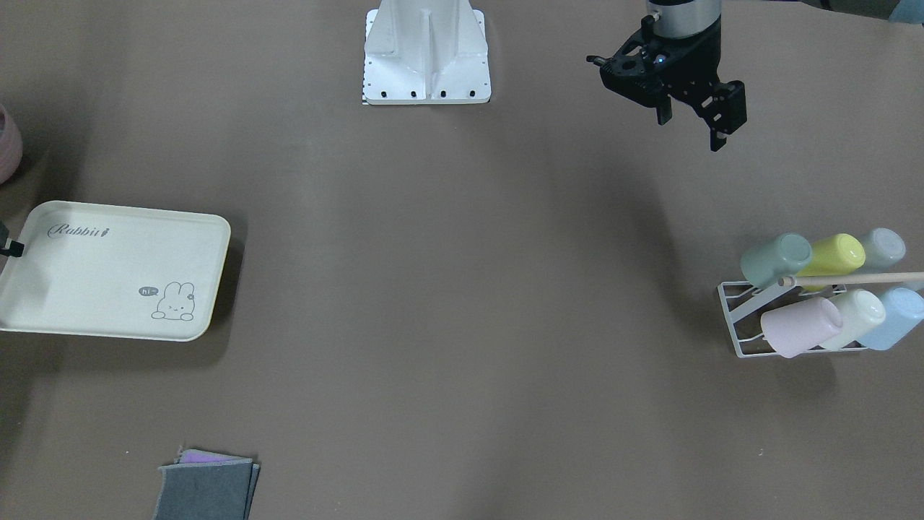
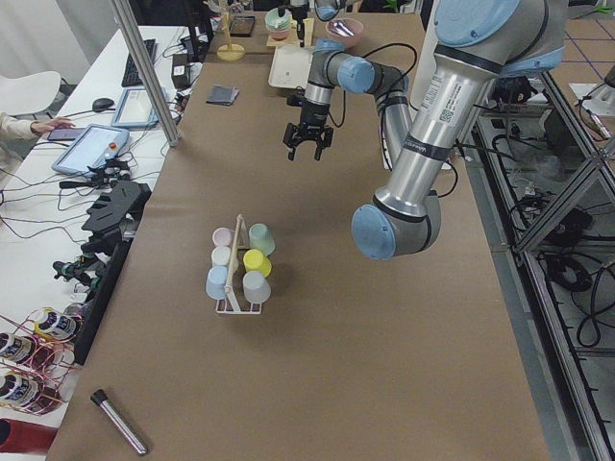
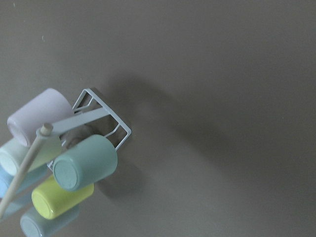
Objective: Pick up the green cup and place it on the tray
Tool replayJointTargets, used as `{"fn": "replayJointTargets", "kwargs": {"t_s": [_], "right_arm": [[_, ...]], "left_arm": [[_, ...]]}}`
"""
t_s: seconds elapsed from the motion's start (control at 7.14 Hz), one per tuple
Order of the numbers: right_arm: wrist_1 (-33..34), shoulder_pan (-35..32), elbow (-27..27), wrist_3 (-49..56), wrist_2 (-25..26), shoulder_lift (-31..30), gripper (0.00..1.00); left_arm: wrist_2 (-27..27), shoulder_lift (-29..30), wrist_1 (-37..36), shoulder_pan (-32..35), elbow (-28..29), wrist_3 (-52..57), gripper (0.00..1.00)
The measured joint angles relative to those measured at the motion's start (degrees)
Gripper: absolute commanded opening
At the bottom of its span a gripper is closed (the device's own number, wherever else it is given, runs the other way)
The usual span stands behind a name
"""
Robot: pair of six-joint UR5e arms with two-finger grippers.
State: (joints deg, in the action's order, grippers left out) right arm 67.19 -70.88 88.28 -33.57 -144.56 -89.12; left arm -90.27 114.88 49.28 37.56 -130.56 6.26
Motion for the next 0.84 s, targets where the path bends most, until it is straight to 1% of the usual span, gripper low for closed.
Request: {"fn": "replayJointTargets", "kwargs": {"t_s": [0.28, 0.56, 0.7, 0.84], "right_arm": [[-0.1, 0.7, 2.3, -6.9, -0.2, 2.6, 0.0], [-0.2, 5.2, 3.7, -15.5, 0.3, 7.4, 0.0], [-0.2, 8.0, 4.1, -17.7, 0.8, 9.9, 0.0], [-0.1, 11.3, 4.3, -19.6, 1.5, 12.7, 0.0]], "left_arm": [[6.6, -4.4, 7.9, -2.7, 2.3, 11.6, 0.98], [14.0, -10.8, 17.2, -4.8, 4.8, 21.0, 0.98], [17.8, -14.7, 22.1, -5.6, 5.9, 24.9, 0.98], [22.7, -17.6, 25.6, -7.3, 7.5, 28.5, 0.98]]}}
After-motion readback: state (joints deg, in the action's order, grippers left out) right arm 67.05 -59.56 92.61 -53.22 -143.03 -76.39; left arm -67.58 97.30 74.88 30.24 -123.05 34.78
